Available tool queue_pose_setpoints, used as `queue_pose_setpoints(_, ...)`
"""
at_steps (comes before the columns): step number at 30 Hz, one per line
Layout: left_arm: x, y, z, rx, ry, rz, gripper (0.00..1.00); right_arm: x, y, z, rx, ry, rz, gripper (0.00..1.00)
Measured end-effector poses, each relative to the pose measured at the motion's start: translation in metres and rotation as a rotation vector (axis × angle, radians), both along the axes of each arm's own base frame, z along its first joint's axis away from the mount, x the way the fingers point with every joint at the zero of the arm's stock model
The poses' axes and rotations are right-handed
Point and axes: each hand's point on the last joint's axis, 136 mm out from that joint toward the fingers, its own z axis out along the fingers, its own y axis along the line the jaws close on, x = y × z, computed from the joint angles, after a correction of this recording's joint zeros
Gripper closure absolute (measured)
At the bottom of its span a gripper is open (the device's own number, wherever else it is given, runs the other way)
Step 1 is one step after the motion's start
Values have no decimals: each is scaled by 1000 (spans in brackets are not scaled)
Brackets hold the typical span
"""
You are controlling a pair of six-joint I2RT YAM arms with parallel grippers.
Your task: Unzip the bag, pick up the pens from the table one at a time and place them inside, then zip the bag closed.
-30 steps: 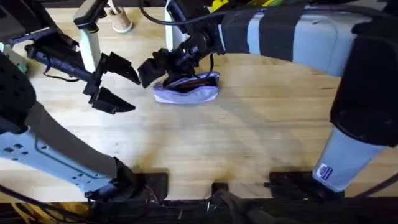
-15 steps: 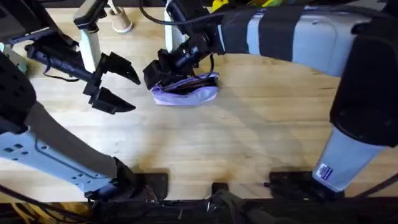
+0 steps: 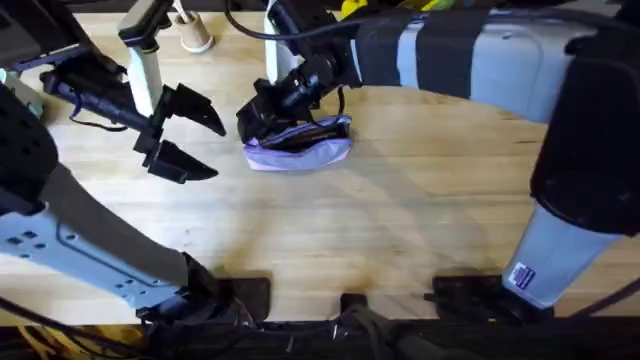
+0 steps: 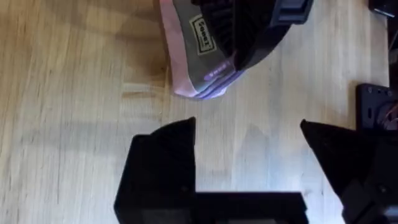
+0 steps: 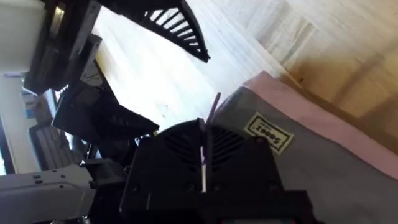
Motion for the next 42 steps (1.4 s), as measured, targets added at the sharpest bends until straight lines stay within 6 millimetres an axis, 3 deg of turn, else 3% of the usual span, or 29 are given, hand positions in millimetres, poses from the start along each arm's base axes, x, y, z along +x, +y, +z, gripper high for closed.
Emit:
queue_pose_setpoints(6,4,2,-2,10,-22,0,7,11,-6,4,9,-11,-14,968)
queue_pose_setpoints(17,12,-16,13,-100,-35,51,8,28,5,40,63,-97,-16,969)
queue_pose_setpoints(27,23,-44,13,-121,-81,-9,55,27,4,39,54,-87,-16,970)
queue_pose_setpoints(36,38,-57,5,-83,-47,35,57,27,4,40,54,-87,-16,970)
queue_pose_setpoints(37,38,-59,5,-82,-38,39,92,27,4,40,53,-86,-16,969)
queue_pose_setpoints(40,38,-60,5,-81,-27,44,426,28,3,40,54,-87,-18,969)
queue_pose_setpoints(42,38,-61,5,-81,-23,49,597,29,2,39,52,-85,-21,969)
